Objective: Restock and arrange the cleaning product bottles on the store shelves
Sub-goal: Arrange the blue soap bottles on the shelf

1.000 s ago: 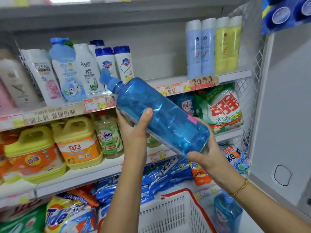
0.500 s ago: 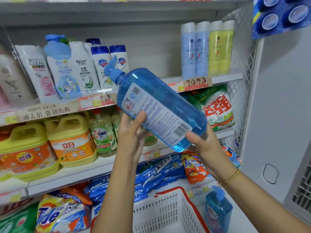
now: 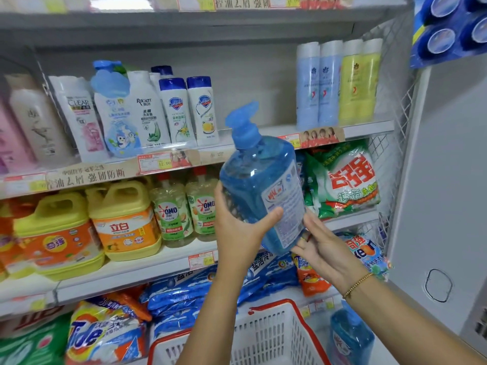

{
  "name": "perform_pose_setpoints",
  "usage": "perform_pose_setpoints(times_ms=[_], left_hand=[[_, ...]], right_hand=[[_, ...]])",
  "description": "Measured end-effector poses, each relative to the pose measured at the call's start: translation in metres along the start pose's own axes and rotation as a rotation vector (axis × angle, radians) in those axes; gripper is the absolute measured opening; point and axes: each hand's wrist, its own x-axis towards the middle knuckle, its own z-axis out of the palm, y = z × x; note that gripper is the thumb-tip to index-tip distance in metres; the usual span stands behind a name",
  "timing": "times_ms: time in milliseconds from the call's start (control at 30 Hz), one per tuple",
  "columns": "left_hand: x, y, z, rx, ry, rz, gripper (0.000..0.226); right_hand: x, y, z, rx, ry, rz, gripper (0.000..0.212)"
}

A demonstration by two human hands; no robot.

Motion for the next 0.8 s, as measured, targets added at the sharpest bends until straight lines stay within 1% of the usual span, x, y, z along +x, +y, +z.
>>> perform_pose_setpoints(times_ms=[67,100,200,233,300,367,433,500,567,633,667,733,800], left_hand=[[-0.003,-0.003,0.001,0.003,0.011,-0.031,0.087],[-0.004,-0.004,0.002,-0.027,0.035,-0.059,0.085],[0.001,-0.007,0.005,-0.188,0.161,-0.162,0.073],[0.004,-0.008,0.006,-0.249,0.207,-0.202,0.073],[0.008,-0.009,0.006,-0.347,0.269,-0.278,0.073],[0.01,-0.009,0.005,-0.368,0.283,-0.305,0.069],[0.013,-0.006,0.001,-0.351,0.219,-0.303,0.067],[0.02,-0.005,-0.009,-0.364,0.067,-0.288,0.073],[0.027,-0.002,-0.017,-0.385,-0.101,-0.274,0.094],[0.03,-0.001,-0.015,-0.396,-0.218,-0.267,0.111],[0.03,-0.002,-0.011,-0.398,-0.242,-0.254,0.115],[0.027,-0.004,0.0,-0.345,-0.217,-0.206,0.121],[0.023,-0.005,0.009,-0.259,-0.17,-0.182,0.127]], right_hand=[[-0.002,0.0,0.0,-0.182,-0.003,-0.049,0.048],[-0.003,0.001,0.0,-0.343,0.011,-0.092,0.058],[-0.007,0.008,0.001,-0.912,0.056,-0.261,0.106],[-0.006,0.011,0.003,-1.073,0.075,-0.312,0.117],[-0.003,0.013,0.003,-1.306,0.113,-0.443,0.125],[0.002,0.012,-0.003,-1.381,0.129,-0.589,0.123],[0.002,0.008,-0.004,-1.342,0.121,-0.652,0.117],[-0.001,0.001,0.0,-1.264,0.127,-0.662,0.11],[-0.006,-0.007,0.007,-1.068,0.116,-0.594,0.104],[-0.009,-0.013,0.013,-0.798,0.053,-0.481,0.096],[-0.01,-0.015,0.014,-0.659,0.016,-0.405,0.092],[-0.011,-0.014,0.013,-0.388,-0.057,-0.23,0.091],[-0.012,-0.011,0.011,-0.223,-0.126,-0.109,0.091]])
